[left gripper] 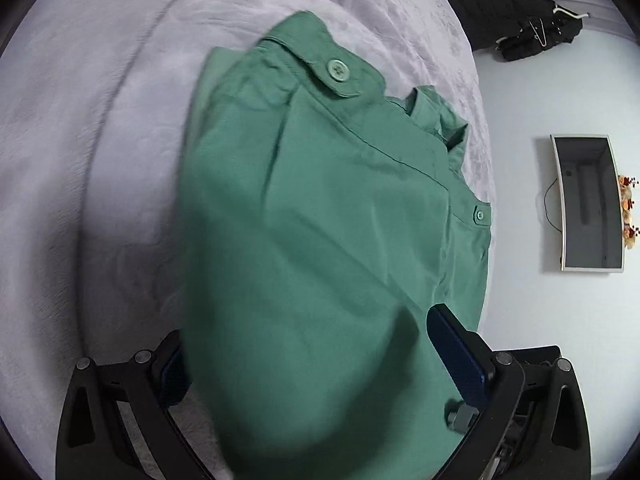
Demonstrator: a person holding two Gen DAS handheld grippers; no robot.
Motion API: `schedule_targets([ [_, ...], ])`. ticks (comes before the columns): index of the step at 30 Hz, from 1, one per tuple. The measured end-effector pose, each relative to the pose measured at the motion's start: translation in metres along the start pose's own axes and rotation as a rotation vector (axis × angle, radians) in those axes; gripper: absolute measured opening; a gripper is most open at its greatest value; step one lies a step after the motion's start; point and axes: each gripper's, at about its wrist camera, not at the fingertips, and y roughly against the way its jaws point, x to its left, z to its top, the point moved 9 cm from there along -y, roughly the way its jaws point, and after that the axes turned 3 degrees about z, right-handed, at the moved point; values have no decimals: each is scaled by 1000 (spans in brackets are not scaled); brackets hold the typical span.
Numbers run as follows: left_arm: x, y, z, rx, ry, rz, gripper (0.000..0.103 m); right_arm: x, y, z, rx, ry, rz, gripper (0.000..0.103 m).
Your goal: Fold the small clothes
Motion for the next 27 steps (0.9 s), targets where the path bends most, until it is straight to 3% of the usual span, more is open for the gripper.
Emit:
schedule_targets([
  [3,-10,-16,5,9,-23,58,103,-9,1,-5,42,7,-41,11],
  [7,5,-21,0,13,-33,188,69,-27,21,-29,174,40,-160,16],
  [9,9,-21,0,7,-37,211,59,-32,36,-34,218,86,-246,24],
  [11,11,-19,2,3,-30,229,48,-33,59,-26,204,138,-300,60],
  [13,14,-16,2,-10,-21,244,39,-28,85,-6,136,204,-343,66],
  [14,13,-14,2,-23,-19,252,34,-24,95,7,91,240,-369,61],
  [15,11,-14,3,-37,-22,258,30,-20,103,24,41,276,-401,49],
  [16,10,-11,3,-53,-28,265,25,-20,107,37,8,299,-436,13],
  [17,8,-10,3,-69,-36,281,22,-22,106,53,-15,317,-476,2],
  [20,-2,-4,4,-111,-56,318,18,-34,89,78,-26,375,-549,1],
  [23,-20,8,3,-156,-58,298,16,-78,62,74,91,373,-635,2],
  [27,-69,24,3,-213,-122,280,14,-85,62,75,73,355,-575,1],
])
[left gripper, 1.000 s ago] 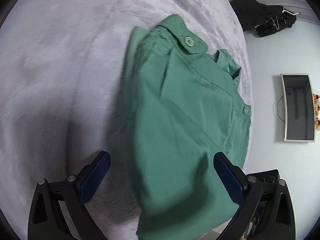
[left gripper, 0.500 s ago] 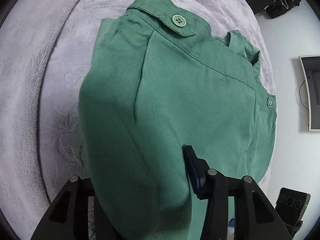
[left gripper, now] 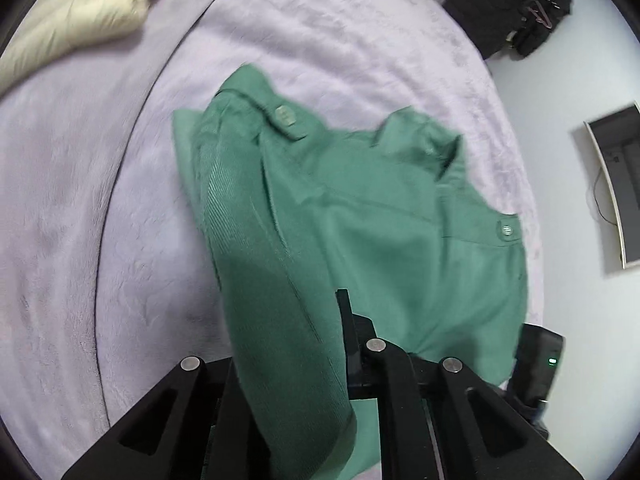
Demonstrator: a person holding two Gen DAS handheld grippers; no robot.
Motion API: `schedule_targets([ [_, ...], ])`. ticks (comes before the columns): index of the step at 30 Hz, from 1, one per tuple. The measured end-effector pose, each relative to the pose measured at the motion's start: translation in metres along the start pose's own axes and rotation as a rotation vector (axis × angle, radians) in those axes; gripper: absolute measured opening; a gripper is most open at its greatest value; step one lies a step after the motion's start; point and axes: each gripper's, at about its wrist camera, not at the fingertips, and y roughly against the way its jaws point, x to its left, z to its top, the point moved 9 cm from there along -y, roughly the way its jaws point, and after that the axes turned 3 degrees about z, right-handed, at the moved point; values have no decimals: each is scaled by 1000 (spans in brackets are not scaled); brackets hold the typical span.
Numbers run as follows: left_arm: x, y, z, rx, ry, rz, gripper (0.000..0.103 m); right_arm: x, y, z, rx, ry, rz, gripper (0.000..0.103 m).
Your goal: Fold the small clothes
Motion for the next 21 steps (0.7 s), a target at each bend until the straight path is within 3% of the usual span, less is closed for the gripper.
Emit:
schedule_targets([
  [6,-96,31,14,-85,-192,-11,14,-17,24,-5,7,-100,185,1],
  [10,-176,19,10,-85,-362,12,14,-41,63,-11,-40,-163,265,3],
  [13,-234,-9,-1,-74,-482,46,14,-75,99,-17,-97,-230,292,3],
  [17,-297,-62,-25,-44,-634,112,14,-134,133,-31,-145,-331,260,4],
  [21,-316,-140,-57,47,-721,242,16,-170,141,-39,-163,-431,317,4],
])
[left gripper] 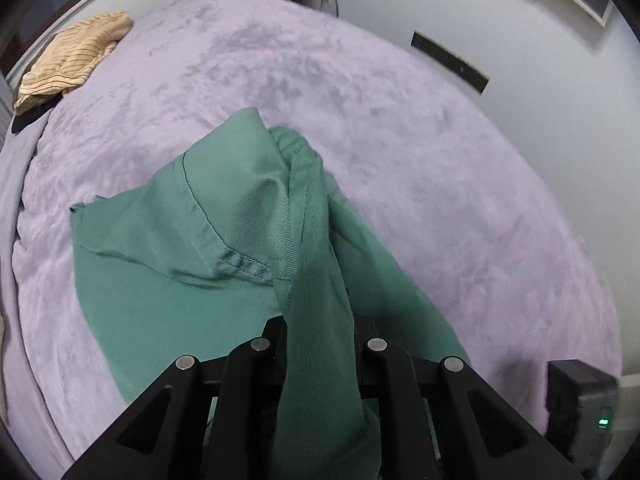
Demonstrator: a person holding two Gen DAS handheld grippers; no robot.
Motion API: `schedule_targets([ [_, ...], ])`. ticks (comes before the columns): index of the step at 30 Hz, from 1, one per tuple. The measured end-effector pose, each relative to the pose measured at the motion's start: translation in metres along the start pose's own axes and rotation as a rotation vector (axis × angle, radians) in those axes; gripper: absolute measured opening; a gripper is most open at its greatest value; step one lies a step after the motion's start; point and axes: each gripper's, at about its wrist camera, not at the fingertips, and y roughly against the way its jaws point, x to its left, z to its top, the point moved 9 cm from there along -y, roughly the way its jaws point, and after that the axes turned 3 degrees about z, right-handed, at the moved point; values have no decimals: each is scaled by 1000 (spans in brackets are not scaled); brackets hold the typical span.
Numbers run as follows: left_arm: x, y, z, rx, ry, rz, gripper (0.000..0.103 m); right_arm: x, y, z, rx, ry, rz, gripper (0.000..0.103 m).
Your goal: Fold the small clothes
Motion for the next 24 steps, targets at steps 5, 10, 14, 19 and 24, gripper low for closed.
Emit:
schedule_targets([
  [5,-14,-17,-10,17,-43,53,30,-13,15,8,-14,-20,39,4],
  [10,-20,26,5,-134,-50,-23,97,-14,16,7,-26,-49,60,4],
  [14,-11,54,6,-171,-25,-85,97,-15,23,10,-52,-55,53,4],
  [19,47,75,-12,-193,97,-61,97,-27,61,13,-142,-123,150,66],
  [24,115,48,-47,-81,207,50,97,-16,82,11,-201,-81,109,67],
])
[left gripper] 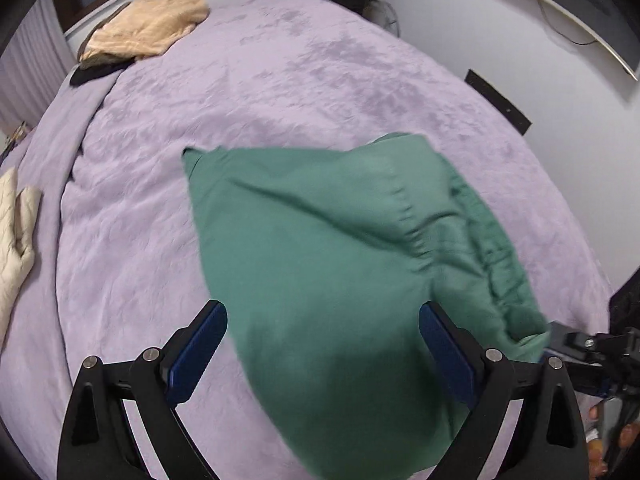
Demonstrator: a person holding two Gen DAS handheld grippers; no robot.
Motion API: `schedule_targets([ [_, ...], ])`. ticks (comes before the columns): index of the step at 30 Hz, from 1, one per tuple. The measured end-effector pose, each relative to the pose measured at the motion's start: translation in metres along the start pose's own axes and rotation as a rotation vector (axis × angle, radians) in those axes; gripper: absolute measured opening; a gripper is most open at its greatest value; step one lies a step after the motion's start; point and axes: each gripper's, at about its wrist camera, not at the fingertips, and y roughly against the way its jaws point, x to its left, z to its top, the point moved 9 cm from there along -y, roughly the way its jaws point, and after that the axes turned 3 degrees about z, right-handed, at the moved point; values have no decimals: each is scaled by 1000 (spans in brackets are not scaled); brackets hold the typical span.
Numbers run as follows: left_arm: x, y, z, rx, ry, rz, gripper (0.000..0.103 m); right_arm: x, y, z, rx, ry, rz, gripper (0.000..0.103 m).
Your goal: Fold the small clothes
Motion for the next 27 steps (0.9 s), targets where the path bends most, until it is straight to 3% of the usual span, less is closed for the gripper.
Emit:
schedule_targets([
  [5,23,-17,9,10,30,36,97,52,15,-30,-4,301,-207,67],
  [10,10,-44,38,21,20,22,97,76,-18,-53,17,459,-345,70],
  [11,6,-48,44,19,15,27,97,75,-29,-51,3,479,-402,69],
  [12,2,-50,49,17,9,34,97,75,-32,-46,-23,481,-419,61],
  [13,-2,-52,53,13,1,35,97,77,-29,-39,-43,467,-404,13],
  [14,-7,-53,56,6,-7,32,97,75,-24,-31,-74,420,-377,4],
  [17,-16,-59,65,-20,-42,41,97,59,5,-17,-165,252,-267,4],
  [22,-17,-89,82,0,-46,85,97,-26,8,-26,-132,-105,-168,4],
  [25,-14,-92,93,4,-24,92,97,-38,6,-32,-122,-176,-112,4],
  [27,-10,-85,98,-9,-20,92,97,-34,14,-34,-105,-170,-135,4],
])
